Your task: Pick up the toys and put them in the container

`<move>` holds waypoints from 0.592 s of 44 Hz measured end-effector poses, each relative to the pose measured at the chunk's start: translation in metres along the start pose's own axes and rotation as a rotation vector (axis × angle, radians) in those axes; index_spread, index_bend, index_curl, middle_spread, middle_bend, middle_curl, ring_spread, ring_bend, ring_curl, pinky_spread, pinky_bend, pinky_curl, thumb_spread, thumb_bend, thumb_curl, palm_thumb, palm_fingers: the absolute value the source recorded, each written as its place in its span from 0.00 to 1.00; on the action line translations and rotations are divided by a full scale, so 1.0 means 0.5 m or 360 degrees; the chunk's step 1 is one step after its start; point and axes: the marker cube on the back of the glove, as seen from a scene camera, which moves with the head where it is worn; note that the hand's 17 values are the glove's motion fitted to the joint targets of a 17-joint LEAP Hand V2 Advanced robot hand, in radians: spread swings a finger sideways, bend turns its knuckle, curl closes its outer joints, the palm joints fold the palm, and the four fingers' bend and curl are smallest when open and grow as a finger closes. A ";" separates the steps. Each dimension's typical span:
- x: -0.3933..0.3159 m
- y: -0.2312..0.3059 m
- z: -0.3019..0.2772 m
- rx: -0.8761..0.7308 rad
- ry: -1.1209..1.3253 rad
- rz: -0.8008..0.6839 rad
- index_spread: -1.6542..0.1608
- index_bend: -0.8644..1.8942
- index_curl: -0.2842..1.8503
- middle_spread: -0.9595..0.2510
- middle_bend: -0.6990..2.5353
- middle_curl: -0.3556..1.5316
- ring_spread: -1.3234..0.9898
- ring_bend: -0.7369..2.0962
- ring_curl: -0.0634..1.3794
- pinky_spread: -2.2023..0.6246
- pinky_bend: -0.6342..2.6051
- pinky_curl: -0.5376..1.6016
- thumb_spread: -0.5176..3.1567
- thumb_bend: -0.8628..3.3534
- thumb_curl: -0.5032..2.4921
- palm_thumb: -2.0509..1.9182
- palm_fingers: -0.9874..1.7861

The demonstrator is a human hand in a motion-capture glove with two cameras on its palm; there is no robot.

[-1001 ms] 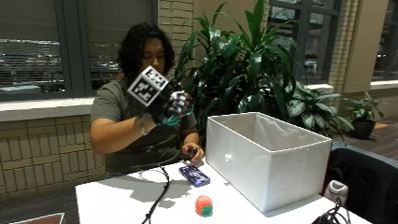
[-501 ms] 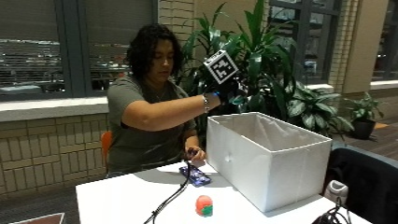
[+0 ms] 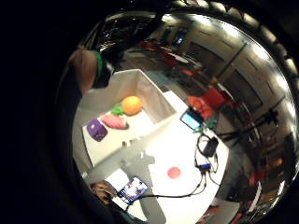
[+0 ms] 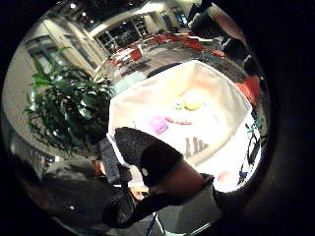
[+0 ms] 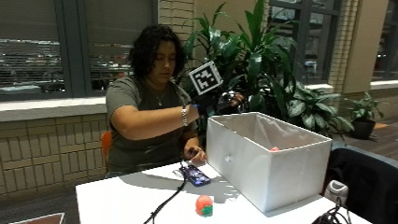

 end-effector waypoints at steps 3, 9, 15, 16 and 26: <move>0.034 0.066 0.014 -0.0077 -0.0030 0.0047 0.66 0.33 0.54 0.56 0.43 0.52 0.42 0.70 0.30 0.69 0.54 0.43 0.43 0.18 0.25 0.48 0.49; 0.119 0.205 0.078 -0.0220 -0.0038 0.0403 0.67 0.36 0.51 0.54 0.43 0.52 0.42 0.72 0.33 0.68 0.54 0.44 0.44 0.19 0.24 0.49 0.49; 0.201 0.318 0.157 -0.0401 -0.0025 0.0780 0.67 0.34 0.47 0.51 0.47 0.54 0.41 0.76 0.35 0.65 0.56 0.44 0.48 0.21 0.25 0.52 0.59; 0.213 0.334 0.172 -0.0436 -0.0004 0.0829 0.68 0.34 0.46 0.51 0.47 0.54 0.41 0.77 0.36 0.65 0.56 0.45 0.48 0.21 0.25 0.52 0.59; 0.286 0.424 0.292 -0.0700 0.0276 0.1053 0.70 0.34 0.41 0.44 0.57 0.63 0.40 0.86 0.45 0.64 0.61 0.49 0.48 0.21 0.26 0.55 0.59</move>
